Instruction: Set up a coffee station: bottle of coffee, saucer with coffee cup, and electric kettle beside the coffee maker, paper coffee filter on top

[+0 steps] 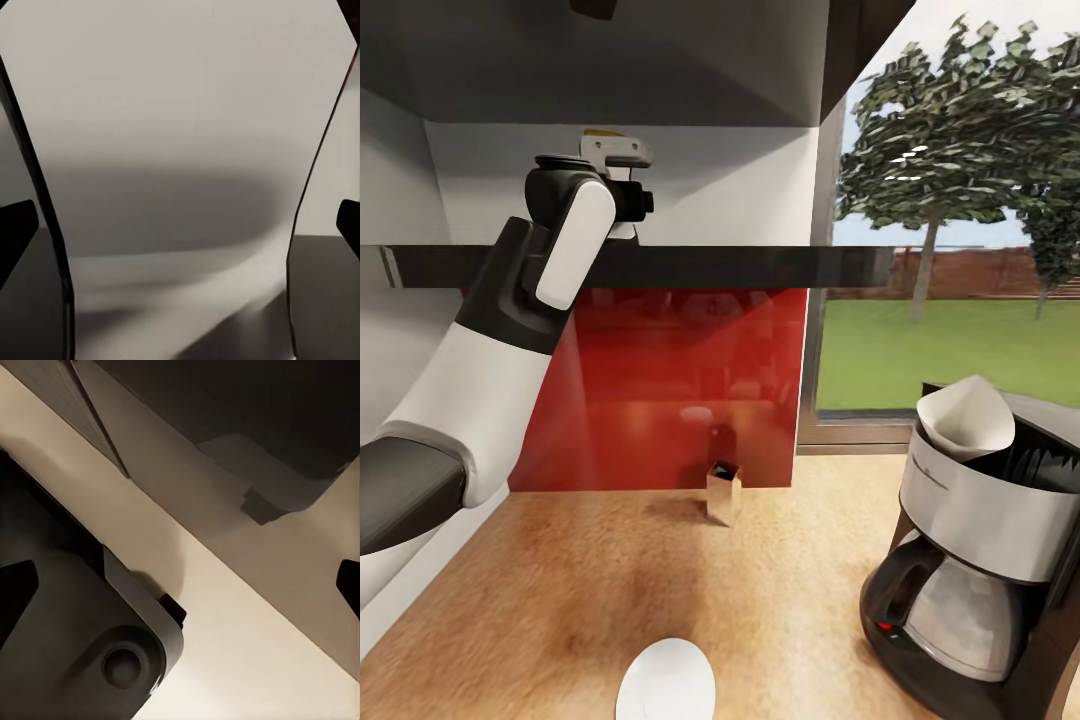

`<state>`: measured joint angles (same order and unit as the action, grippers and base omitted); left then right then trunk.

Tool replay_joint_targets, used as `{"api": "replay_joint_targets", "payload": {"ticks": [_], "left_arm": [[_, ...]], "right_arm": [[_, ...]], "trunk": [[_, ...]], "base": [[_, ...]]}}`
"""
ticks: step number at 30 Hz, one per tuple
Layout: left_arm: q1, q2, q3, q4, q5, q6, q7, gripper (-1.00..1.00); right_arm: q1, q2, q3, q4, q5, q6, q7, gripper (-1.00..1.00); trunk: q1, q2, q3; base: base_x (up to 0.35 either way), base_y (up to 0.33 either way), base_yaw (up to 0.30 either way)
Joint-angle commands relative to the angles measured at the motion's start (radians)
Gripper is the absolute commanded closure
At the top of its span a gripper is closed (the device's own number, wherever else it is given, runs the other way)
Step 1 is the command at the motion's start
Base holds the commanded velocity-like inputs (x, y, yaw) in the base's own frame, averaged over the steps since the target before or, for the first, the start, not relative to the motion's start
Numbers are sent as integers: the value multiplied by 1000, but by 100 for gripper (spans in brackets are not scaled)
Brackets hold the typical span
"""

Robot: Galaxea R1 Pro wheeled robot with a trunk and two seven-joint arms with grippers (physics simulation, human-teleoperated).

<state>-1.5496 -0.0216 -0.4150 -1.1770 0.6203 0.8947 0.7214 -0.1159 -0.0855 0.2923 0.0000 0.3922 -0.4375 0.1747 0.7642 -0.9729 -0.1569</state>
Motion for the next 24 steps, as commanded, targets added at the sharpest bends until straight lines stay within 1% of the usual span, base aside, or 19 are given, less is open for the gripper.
{"api": "replay_joint_targets", "payload": {"ticks": [1,9,10,24], "left_arm": [[-1,0,-1,0,10,1,10,-100],[-1,0,-1,3,10,1,9,-100],[-1,0,-1,3,10,1,9,100],[-1,2,1,2,10,1,9,100]], "right_arm": [[-1,0,4,0,-4,-3,4,-100],[-1,0,4,0,-4,-3,4,-100],[-1,0,4,0,-3,-3,4,-100],[-1,0,4,0,-4,-3,3,-100]], "trunk": [[0,-1,-2],[0,-1,-2],[0,-1,-2],[0,-1,-2]], "base": [[4,0,0],[1,0,0],[0,0,0],[0,0,0]]}}
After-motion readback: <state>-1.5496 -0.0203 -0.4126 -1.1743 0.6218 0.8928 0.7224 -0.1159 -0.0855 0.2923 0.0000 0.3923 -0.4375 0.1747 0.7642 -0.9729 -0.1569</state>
